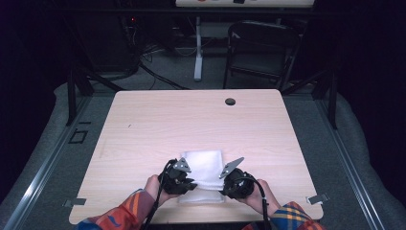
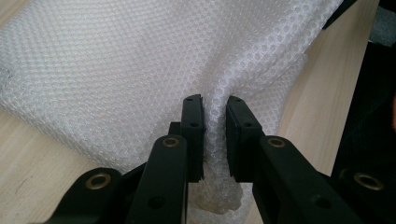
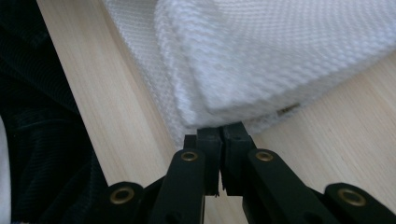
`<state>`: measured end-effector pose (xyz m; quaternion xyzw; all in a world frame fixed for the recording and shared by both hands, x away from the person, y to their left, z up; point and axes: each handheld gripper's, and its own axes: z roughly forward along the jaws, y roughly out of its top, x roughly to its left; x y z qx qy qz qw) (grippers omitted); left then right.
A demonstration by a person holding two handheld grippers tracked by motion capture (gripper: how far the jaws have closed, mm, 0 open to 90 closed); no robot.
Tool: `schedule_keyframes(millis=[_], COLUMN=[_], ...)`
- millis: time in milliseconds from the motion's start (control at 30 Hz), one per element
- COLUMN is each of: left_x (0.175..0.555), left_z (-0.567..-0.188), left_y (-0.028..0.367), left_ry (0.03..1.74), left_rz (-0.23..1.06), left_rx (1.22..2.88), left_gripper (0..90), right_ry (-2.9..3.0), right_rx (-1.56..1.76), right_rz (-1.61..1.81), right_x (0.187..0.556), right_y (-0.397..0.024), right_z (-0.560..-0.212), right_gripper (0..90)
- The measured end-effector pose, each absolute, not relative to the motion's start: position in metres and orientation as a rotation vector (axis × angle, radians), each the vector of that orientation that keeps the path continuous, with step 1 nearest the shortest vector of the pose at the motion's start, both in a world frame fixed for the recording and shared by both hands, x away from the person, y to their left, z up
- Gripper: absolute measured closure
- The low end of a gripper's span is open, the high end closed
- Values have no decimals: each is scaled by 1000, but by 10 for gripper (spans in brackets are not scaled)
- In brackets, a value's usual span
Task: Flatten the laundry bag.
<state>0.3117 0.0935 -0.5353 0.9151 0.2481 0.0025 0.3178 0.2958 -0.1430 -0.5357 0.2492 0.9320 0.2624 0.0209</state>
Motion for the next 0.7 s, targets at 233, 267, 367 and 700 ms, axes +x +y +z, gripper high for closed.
schedule_keyframes(millis=[233, 267, 367, 700], left_x=[313, 313, 313, 314], left_z=[-535, -536, -536, -536], left_y=[94, 94, 95, 95], left_ry=[663, 663, 666, 672], left_rz=[-1, -4, -16, -15], left_rx=[2407, 2408, 2406, 2406], left_gripper=[792, 791, 790, 790], right_ry=[2888, 2891, 2897, 2888], right_rx=[713, 698, 689, 668], right_rz=[803, 776, 758, 770], right_x=[293, 292, 293, 293], right_y=[-129, -125, -125, -122], right_z=[-543, -547, -550, -559], right_gripper=[900, 900, 900, 900])
